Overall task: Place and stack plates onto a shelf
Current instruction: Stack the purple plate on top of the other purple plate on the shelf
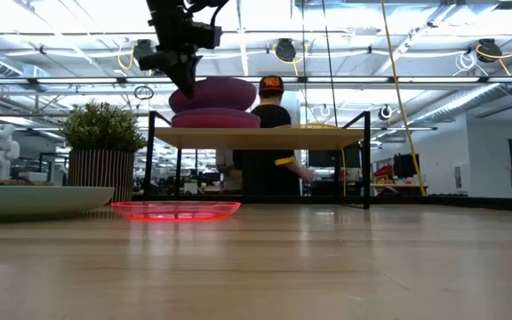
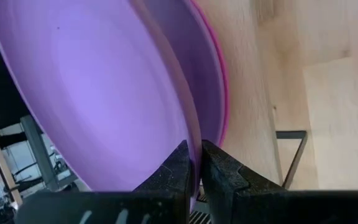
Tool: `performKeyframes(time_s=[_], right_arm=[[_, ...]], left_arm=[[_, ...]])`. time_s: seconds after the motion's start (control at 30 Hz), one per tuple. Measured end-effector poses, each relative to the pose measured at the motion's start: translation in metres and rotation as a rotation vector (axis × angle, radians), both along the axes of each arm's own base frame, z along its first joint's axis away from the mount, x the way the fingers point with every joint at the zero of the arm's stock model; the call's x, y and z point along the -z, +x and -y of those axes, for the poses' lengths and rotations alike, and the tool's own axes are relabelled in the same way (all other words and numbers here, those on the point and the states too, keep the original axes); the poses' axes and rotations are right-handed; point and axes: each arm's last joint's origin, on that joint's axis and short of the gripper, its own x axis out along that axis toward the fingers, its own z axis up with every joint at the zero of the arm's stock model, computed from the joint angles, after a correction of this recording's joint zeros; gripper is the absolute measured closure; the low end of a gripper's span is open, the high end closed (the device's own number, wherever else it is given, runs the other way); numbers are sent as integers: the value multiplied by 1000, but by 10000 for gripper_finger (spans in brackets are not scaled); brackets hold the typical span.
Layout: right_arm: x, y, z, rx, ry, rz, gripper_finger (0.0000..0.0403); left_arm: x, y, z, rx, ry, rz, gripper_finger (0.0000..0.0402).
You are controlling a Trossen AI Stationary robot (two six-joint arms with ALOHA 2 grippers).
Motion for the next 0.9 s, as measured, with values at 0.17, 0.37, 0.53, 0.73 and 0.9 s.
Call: performKeyframes(time_s=[0.17, 0.37, 0.53, 0.73, 0.9], right_arm=[[0, 0, 0, 0, 0, 0, 195], [0, 0, 0, 0, 0, 0, 195], [0, 0, 0, 0, 0, 0, 195], [0, 0, 0, -2, 1, -2, 195], [0, 0, 0, -3, 1, -2, 195]], left_arm=[[0, -1, 0, -2, 0, -8, 365], [0, -2, -3, -33, -1, 6, 325], [0, -2, -5, -61, -11, 24, 297], [0, -2, -4, -88, -39, 57, 292], [0, -2, -4, -153, -59, 103, 292]])
